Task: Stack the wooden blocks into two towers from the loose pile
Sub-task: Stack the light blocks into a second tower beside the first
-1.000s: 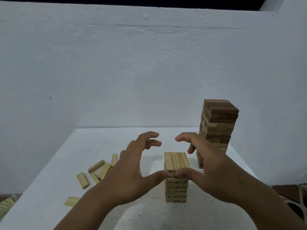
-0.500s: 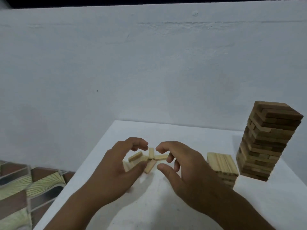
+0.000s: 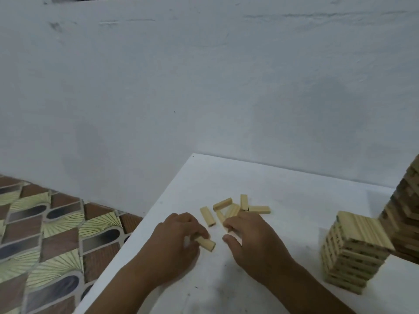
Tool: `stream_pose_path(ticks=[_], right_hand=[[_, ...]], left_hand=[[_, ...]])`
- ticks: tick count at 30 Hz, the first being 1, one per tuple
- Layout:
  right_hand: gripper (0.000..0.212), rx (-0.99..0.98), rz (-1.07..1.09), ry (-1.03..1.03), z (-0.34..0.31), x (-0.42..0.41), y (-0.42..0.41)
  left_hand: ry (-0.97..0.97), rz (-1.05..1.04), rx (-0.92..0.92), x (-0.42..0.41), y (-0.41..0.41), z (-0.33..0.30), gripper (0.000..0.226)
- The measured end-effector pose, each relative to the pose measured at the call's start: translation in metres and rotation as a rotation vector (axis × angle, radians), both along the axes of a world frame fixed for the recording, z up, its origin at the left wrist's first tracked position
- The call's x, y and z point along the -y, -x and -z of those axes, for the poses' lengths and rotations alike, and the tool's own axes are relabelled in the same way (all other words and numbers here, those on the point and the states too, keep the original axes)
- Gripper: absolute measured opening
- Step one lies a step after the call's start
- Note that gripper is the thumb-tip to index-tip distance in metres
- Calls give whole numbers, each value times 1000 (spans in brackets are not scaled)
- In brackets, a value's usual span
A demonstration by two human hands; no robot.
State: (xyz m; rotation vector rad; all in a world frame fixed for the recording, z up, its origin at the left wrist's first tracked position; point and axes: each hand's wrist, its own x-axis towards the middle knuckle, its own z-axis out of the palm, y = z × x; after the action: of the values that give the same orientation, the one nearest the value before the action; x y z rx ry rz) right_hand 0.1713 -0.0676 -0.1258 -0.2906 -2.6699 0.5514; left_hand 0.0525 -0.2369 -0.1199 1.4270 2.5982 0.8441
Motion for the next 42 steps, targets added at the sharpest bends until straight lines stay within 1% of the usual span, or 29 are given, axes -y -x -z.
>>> stream_pose_path(ticks=[4,6,8,11,13,18,21,23,26,28,31,36,39,42], right_hand=[[1,-58,12,47,1,3,-1],[2,-56,-8,44,-1,7,-3],[6,-24,-34,48,0,12,-6],[18,5,-66,62,0,20,-6],[20,2,-72,71,-1,25,-5],[24,8,-35,73,-3,26,-3],[24,-25,-16,27,-6,25,-3],[32,-31,-42,4,-6,27,-2],[41,17,-108,-42,-4,36,1],[40,30,-100,-38,-1,40,1],[33,36,-59,-29,-1,38,0],[22,72,8,-46,-4,25,-16],[22,97,58,-52,-7,17,-31],[22,121,80,-55,-11,9,-46]], left_hand=[[-47,-1,29,0,-3,2,30],[-55,-9,42,0,-4,5,34],[-79,-18,55,1,-4,8,35],[-101,-52,83,3,-6,9,32],[-130,-74,101,5,-6,10,33],[-151,-143,28,10,-2,14,38],[-58,-151,18,8,-1,15,46],[4,-143,21,6,0,18,46],[62,-138,-3,5,0,19,48],[61,-141,-10,7,0,19,45],[3,-137,-2,9,-1,16,35],[-28,-107,9,7,-6,12,14],[7,-23,5,1,-14,6,12],[81,91,-18,-9,-27,-3,13]])
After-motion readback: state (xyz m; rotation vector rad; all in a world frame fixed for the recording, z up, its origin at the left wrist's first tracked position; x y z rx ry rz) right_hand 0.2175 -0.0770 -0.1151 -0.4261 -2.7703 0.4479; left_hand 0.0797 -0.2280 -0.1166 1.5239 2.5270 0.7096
